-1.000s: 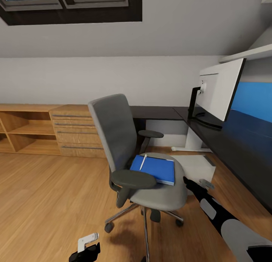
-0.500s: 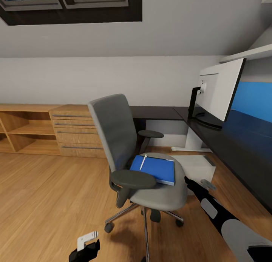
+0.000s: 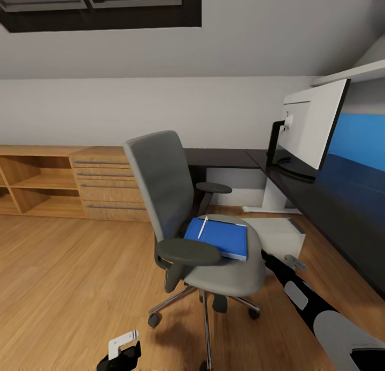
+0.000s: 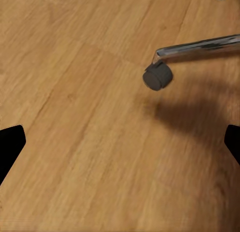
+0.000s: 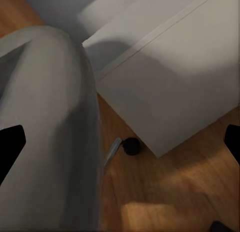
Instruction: In the bedroom, organize the workspace by keeping the computer under the desk, ensuring the monitor is on the desk, placing the keyboard on the desk next to the monitor, placing the mouse on the desk next to the keyboard, moving the folder from the swivel chair onto the desk next to the mouse, stacking the notebook on top of the folder with the pen on top of the notebook, and positioning the swivel chair next to the desk.
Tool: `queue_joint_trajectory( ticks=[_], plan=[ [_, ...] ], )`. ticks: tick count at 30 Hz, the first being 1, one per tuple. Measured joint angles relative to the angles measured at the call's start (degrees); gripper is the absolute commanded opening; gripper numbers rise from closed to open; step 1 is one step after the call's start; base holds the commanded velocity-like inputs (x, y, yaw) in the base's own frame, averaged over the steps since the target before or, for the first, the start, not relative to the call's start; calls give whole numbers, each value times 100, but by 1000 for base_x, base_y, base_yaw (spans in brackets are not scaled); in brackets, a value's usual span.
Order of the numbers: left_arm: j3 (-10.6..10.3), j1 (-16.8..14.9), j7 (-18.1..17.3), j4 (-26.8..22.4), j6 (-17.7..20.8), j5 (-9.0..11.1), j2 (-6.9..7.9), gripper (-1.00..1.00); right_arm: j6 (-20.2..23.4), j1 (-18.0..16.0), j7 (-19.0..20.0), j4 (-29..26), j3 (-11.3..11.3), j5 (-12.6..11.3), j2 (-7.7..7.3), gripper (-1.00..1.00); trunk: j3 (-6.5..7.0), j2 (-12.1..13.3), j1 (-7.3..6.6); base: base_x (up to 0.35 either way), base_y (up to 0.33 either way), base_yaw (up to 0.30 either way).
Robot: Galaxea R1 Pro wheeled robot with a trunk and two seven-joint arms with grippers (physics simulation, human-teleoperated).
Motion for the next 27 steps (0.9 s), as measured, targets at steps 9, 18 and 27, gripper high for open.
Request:
queue_joint_trajectory(
  ticks=[9, 18, 27],
  plan=[
    [-2, 0, 0, 19, -8, -2, 1, 100, 1, -4, 7, -182, -28, 17, 0, 100, -155, -11, 17, 0, 0, 0],
    [6, 1, 1, 19, -8, 6, 9, 100, -7, -5, -2, -181, -39, 19, 11, 100, -155, -11, 17, 0, 0, 0],
    [8, 1, 1, 93, -8, 6, 10, 100, 0, -5, -12, -190, -45, 8, 37, 100, -155, -11, 17, 0, 0, 0]
  ],
)
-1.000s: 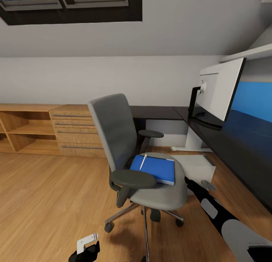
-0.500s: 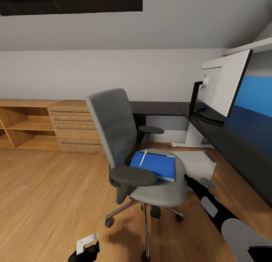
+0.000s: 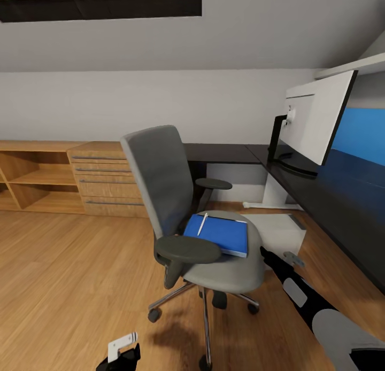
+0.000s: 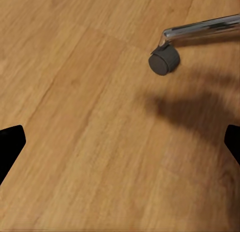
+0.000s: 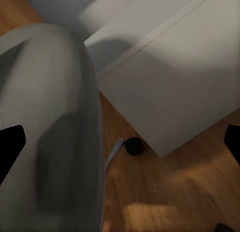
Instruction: In the bedroom, organize the workspace by keeping the computer under the desk, ensuring the monitor is on the desk, placing the keyboard on the desk next to the monitor, placing the mouse on the desk next to the keyboard, moving the folder from the swivel chair onto the desk next to the mouse, stacking the notebook on top of the folder with the pen on top of the notebook, and positioning the swivel chair next to the desk.
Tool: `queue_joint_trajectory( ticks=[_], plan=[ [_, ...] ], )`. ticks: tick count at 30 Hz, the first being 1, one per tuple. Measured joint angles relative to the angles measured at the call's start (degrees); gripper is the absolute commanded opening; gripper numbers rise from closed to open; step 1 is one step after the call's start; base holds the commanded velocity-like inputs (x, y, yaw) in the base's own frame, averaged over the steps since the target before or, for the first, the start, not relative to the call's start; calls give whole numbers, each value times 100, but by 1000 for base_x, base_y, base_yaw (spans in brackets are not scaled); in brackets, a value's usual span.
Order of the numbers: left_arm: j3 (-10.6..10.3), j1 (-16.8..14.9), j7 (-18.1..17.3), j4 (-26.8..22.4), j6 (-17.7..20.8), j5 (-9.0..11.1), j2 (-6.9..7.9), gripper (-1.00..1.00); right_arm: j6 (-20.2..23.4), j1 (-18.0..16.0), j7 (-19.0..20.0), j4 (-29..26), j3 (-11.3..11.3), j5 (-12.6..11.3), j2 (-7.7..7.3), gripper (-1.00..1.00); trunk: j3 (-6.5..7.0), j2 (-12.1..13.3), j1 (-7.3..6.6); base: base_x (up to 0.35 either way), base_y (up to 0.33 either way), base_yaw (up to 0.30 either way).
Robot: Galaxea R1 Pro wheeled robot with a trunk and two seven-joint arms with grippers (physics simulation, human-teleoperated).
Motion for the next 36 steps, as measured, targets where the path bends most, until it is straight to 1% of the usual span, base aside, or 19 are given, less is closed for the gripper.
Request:
queue_joint_trajectory(
  ticks=[10, 17, 29, 36],
  plan=[
    [0, 0, 0, 21, 0, 1, 0, 100, 0, 0, -3, -50, -2, -6, 5, 100, -12, 0, 0, 0, 0, 97],
    [-1, -1, 0, 24, 0, 0, 0, 100, 1, 2, 2, -57, 28, -7, 0, 100, -14, 0, 0, 0, 0, 15],
    [0, 0, 0, 22, 0, 0, 3, 100, 1, 0, -11, -60, 3, -6, 19, 100, -14, 0, 0, 0, 0, 6],
    [1, 2, 1, 20, 0, 1, 9, 100, -3, -2, -23, -116, -12, -7, 22, 100, -14, 0, 0, 0, 0, 192]
  ],
)
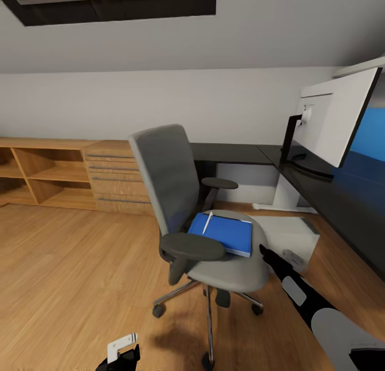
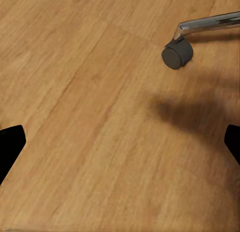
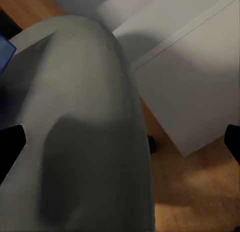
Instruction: In the bedroom, organize the workspace by keeping the computer under the desk, ensuring the monitor is on the desk, placing the keyboard on the desk next to the monitor, placing the mouse on the desk next to the keyboard, moving the folder from the swivel chair onto the desk next to the mouse, stacking the notebook on top of the folder with the pen on top of the notebook, and positioning the swivel chair next to the desk.
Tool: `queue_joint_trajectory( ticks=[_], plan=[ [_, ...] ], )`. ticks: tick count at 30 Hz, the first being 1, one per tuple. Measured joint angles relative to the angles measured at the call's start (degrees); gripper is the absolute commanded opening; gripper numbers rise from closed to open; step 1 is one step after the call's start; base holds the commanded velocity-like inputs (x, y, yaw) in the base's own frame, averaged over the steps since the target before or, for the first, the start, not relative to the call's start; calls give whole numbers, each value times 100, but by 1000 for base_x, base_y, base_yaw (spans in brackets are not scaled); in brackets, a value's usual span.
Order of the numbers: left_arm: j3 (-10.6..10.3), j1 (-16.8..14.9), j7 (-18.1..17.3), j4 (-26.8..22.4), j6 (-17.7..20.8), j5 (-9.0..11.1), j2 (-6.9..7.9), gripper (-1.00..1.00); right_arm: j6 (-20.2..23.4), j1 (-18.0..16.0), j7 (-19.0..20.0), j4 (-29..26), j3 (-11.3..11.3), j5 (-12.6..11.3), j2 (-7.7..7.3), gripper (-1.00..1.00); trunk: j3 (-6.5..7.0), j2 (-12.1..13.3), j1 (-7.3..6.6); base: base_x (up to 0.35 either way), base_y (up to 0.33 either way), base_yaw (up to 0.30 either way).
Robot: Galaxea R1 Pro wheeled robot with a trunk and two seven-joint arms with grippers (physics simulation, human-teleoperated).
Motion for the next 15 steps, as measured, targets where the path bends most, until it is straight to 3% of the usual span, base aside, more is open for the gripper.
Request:
queue_joint_trajectory(
  ticks=[15],
  plan=[
    [0, 0, 0, 0, 0, 0, 0, 100, 3, 0, 11, -77, 7, 0, 1, 100, 0, 0, 0, 0, 0, 251]
  ],
)
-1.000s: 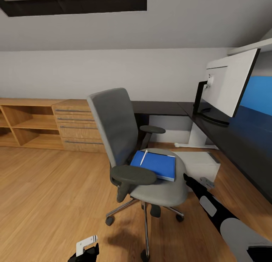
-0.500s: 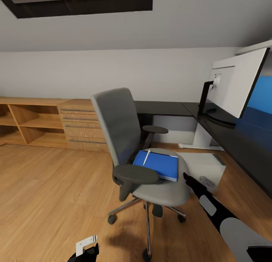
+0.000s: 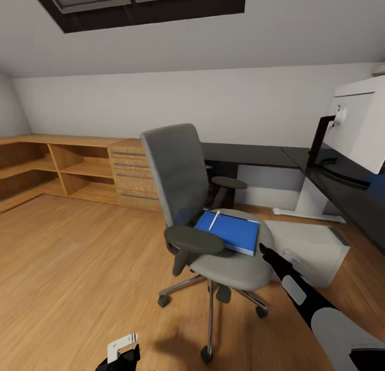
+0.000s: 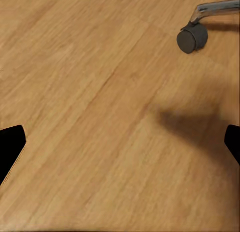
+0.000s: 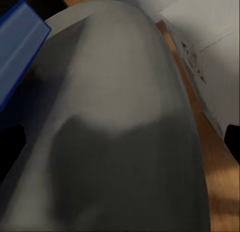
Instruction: In the bedroom, organize the workspace by keeping the computer under the desk, ensuring the monitor is on the desk, placing the keyboard on the desk next to the monitor, placing the mouse on the desk next to the keyboard, moving the folder from the swivel chair onto the desk next to the mouse, stacking the notebook on top of the folder with the pen on top of the notebook, and positioning the swivel chair next to the desk.
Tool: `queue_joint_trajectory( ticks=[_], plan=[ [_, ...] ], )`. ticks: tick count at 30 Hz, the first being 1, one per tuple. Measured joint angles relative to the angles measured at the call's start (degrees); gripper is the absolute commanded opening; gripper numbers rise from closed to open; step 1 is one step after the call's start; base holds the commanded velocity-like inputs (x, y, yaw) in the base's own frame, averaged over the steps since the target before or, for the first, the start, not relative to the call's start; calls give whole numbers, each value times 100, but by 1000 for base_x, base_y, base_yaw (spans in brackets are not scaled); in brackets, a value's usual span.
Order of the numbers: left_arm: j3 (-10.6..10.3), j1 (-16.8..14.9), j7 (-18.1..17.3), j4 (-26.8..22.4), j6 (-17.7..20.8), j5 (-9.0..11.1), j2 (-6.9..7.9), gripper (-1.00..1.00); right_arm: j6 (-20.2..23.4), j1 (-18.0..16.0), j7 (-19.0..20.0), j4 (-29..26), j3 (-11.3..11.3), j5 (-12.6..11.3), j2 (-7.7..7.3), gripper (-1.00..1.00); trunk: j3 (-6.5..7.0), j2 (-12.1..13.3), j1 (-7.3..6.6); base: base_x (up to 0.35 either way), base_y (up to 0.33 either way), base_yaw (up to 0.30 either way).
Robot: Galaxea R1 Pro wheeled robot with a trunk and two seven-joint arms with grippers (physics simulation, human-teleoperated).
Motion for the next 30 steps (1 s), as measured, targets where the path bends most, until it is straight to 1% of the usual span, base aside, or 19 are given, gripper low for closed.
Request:
queue_joint_trajectory(
  ticks=[7, 10, 11, 15, 30],
  plan=[
    [0, 0, 0, 0, 0, 0, 0, 100, -3, 0, -3, -11, -7, 1, 0, 100, 0, 0, 0, 0, 0, 229],
    [0, 0, 0, 31, 0, -2, 0, 100, -72, -1, -1, 19, -11, 0, 1, 100, 0, 0, 0, 0, 0, 164],
    [0, -1, -1, 52, 0, -4, 0, 100, -4, 0, -1, -10, -7, 1, -3, 100, 0, 0, 0, 0, 0, 77],
    [-1, -3, -1, 84, -1, -9, -2, 100, 2, 3, 19, -17, 37, 0, -7, 100, 0, 0, 0, 0, 0, 32],
    [-2, -3, -1, 92, -7, -10, -1, 100, -16, 4, 50, 16, 37, 9, -50, 100, 0, 0, 0, 0, 0, 3]
  ],
)
